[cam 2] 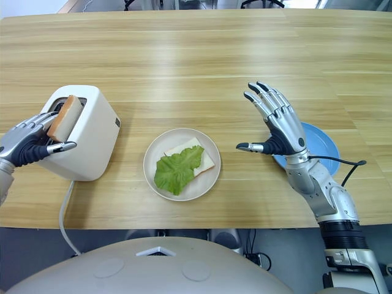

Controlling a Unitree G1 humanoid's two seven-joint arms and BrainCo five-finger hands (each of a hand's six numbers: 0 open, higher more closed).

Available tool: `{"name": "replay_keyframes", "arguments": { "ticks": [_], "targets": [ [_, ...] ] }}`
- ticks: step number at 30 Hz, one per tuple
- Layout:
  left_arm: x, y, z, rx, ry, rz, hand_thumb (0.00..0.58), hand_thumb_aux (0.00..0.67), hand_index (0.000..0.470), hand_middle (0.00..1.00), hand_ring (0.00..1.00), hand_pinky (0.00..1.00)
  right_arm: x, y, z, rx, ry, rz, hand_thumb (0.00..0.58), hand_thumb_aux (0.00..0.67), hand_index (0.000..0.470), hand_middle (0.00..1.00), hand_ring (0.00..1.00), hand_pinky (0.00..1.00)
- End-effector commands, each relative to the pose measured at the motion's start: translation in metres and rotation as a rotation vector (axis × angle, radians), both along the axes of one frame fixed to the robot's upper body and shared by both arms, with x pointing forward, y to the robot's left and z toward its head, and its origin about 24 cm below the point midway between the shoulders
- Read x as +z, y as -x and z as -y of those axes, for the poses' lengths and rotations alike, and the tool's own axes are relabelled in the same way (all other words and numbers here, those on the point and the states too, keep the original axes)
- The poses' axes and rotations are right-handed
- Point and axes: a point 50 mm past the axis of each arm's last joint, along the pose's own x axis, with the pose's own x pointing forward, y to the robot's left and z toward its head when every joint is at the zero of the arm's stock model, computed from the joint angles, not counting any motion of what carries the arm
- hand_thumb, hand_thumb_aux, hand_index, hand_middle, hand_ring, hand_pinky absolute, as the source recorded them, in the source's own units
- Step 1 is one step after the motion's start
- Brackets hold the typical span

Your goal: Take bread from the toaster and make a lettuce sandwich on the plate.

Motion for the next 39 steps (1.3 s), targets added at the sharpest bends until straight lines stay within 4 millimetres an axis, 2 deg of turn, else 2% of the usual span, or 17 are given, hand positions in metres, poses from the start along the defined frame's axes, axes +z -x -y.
{"name": "replay_keyframes", "arguments": {
  "ticks": [1,2,3,4,5,9,15,16,17,18,30,34,39],
  "targets": [
    [-0.026,-0.003,0.0,0.026,-0.011,-0.065,0.0,0.0,0.0,0.0,0.0,0.0,0.0,0.001,0.003,-0.016,0.022,-0.001,0.0,0.0,0.0,0.0,0.0,0.0],
    [-0.029,-0.005,0.001,0.028,-0.002,-0.063,0.071,0.042,0.029,0.0,0.0,0.0,0.0,0.002,0.003,-0.017,0.024,-0.001,0.0,0.0,0.0,0.0,0.0,0.0],
    [-0.03,-0.005,0.002,0.031,0.008,-0.057,0.438,0.339,0.233,0.0,0.0,0.0,0.0,0.001,0.004,-0.018,0.026,-0.002,0.0,0.0,0.0,0.0,0.0,0.0],
    [-0.03,-0.007,0.002,0.036,0.016,-0.043,0.438,0.339,0.233,0.0,0.0,0.0,-0.001,0.001,0.004,-0.018,0.03,-0.003,0.0,0.0,0.0,0.0,0.0,0.0],
    [-0.03,-0.007,0.003,0.039,0.026,-0.031,0.58,0.67,0.46,0.0,0.0,0.0,-0.001,0.001,0.004,-0.018,0.035,-0.004,0.0,0.0,0.0,0.0,0.0,0.0],
    [-0.028,-0.012,0.003,0.055,0.08,0.021,0.58,0.67,0.46,0.0,0.0,0.0,-0.001,0.001,0.005,-0.019,0.044,-0.002,0.0,0.0,0.0,0.0,0.0,0.0],
    [-0.004,-0.021,0.01,0.053,0.138,0.191,0.58,0.67,0.46,0.0,0.0,0.0,-0.001,0.0,0.004,-0.011,0.055,-0.001,0.0,0.0,0.0,0.0,0.0,0.0],
    [-0.001,-0.022,0.012,0.05,0.155,0.221,0.58,0.67,0.46,0.35,0.35,0.35,-0.001,-0.001,0.004,-0.01,0.057,0.0,0.0,0.0,0.0,0.0,0.0,0.0],
    [0.002,-0.023,0.014,0.047,0.168,0.246,0.58,0.67,0.46,0.81,0.81,0.81,-0.001,-0.001,0.003,-0.008,0.057,0.0,0.0,0.0,0.0,0.0,0.0,0.0],
    [0.005,-0.025,0.016,0.041,0.182,0.271,0.58,0.67,0.46,1.0,1.0,1.0,-0.001,-0.002,0.003,-0.006,0.058,-0.001,0.0,0.0,0.0,0.0,0.0,0.0],
    [0.029,-0.04,0.018,0.044,0.272,0.506,0.58,0.67,0.46,1.0,1.0,1.0,-0.007,-0.006,-0.002,0.017,0.071,-0.017,0.0,0.0,0.0,0.0,0.0,0.0],
    [0.037,-0.043,0.018,0.041,0.234,0.595,0.58,0.67,0.46,1.0,1.0,1.0,-0.007,-0.007,-0.003,0.022,0.072,-0.019,0.0,0.0,0.0,0.0,0.0,0.0],
    [0.057,-0.046,0.031,-0.037,0.157,0.722,0.58,0.67,0.46,1.0,1.0,1.0,-0.006,-0.009,-0.005,0.03,0.07,-0.016,0.0,0.0,0.0,0.0,0.0,0.0]
  ]
}}
